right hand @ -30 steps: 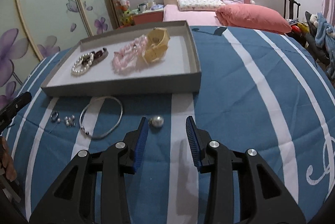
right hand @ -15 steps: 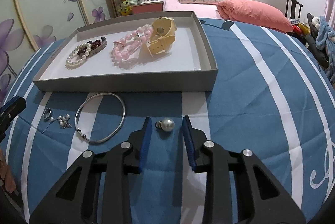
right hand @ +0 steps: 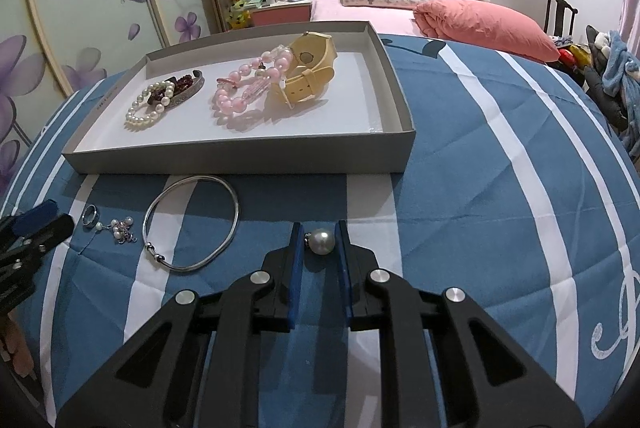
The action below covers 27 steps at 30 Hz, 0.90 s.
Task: Organize jewelry
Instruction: 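Grasp the silver ring with the left tool while the right tool grasps a pearl stud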
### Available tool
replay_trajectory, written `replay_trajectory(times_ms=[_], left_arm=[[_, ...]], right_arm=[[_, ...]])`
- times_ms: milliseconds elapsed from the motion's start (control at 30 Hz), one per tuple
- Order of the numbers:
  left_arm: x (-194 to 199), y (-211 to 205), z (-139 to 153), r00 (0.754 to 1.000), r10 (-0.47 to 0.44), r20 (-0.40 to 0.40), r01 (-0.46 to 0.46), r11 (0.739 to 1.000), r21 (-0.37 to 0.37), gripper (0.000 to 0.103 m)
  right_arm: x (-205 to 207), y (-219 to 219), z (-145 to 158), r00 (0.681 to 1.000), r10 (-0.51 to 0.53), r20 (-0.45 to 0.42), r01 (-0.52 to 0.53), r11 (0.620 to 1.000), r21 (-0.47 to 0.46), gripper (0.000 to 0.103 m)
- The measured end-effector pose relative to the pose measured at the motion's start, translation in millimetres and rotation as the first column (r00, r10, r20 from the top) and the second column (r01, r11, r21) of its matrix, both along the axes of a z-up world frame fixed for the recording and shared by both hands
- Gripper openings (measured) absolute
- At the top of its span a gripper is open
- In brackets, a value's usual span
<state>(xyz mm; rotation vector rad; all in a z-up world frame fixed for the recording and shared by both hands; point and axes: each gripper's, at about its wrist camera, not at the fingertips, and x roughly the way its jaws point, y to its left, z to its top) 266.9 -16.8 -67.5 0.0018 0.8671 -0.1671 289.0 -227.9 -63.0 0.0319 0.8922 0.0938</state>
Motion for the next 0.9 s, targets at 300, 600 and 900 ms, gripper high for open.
replay_trajectory(times_ms=[300, 600, 900], left_arm=[[16, -13, -8, 0.999, 0.007, -0.050, -0.006, 1.000, 0.017, 0.039], [11, -21, -9, 0.999, -0.003, -0.034, 0.005, 0.998, 0.067, 0.022], [9, 6, -4, 0.998, 0.061, -0.016, -0.060, 0.998, 0.017, 0.022]], right_arm=[[-1, -2, 1, 1.000, 0.001, -0.001, -0.001, 1.000, 0.015, 0.017], [-1, -2, 1, 1.000, 0.000, -0.001, 0.000, 1.000, 0.016, 0.017], [-5, 1, 3, 1.000, 0.002, 0.002, -0.002, 0.999, 0.036, 0.017]])
